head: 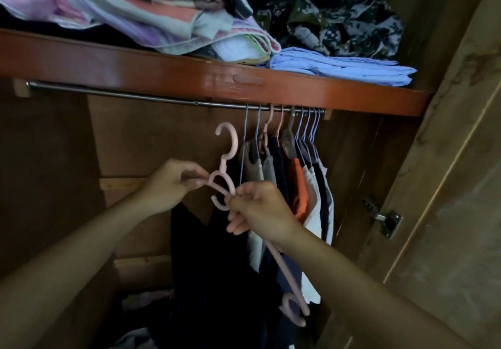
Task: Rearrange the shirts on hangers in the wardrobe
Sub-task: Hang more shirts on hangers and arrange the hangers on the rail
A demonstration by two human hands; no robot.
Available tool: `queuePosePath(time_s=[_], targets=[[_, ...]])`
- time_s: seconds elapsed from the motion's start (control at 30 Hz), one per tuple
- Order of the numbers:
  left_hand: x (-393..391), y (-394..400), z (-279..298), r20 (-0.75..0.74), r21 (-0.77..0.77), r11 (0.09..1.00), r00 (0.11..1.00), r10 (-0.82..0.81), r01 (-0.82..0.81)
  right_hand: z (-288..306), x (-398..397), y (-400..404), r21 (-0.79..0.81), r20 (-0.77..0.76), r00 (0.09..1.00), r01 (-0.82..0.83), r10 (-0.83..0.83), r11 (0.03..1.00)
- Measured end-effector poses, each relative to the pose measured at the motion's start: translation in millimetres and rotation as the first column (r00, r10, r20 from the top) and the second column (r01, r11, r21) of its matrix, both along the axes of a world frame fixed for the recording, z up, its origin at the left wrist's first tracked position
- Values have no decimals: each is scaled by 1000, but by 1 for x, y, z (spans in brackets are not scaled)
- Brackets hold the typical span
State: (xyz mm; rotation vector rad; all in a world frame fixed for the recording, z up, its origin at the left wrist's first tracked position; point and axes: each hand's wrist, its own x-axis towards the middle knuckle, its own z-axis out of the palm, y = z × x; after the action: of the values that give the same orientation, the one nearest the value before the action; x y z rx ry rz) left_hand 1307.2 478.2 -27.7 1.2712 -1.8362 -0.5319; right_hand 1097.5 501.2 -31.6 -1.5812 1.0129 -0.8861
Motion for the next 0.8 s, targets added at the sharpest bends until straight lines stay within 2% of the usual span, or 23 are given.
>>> queuePosePath(time_s=[0.1,0.23,0.43,0.6,0.8], targets=[[12,-23,4,15,3,997,997,79,-79,-3,26,-11,89,54,996,72,-77,993],[25,-45,13,25,-75,988,990,136,-134,-12,60,-25,179,157,959,209,-237,961],[47,-66,23,192,-292,935,945,266,-203,-12,79,-48,188,287,877,342,-384,921],[59,-93,28,460,-489,853,776,431,-184,-3,86,-74,122,342,846,393,-410,912],[67,-120,31,604,-563,805,572,555,-186,0,96,-113,52,357,811,479,-464,876]])
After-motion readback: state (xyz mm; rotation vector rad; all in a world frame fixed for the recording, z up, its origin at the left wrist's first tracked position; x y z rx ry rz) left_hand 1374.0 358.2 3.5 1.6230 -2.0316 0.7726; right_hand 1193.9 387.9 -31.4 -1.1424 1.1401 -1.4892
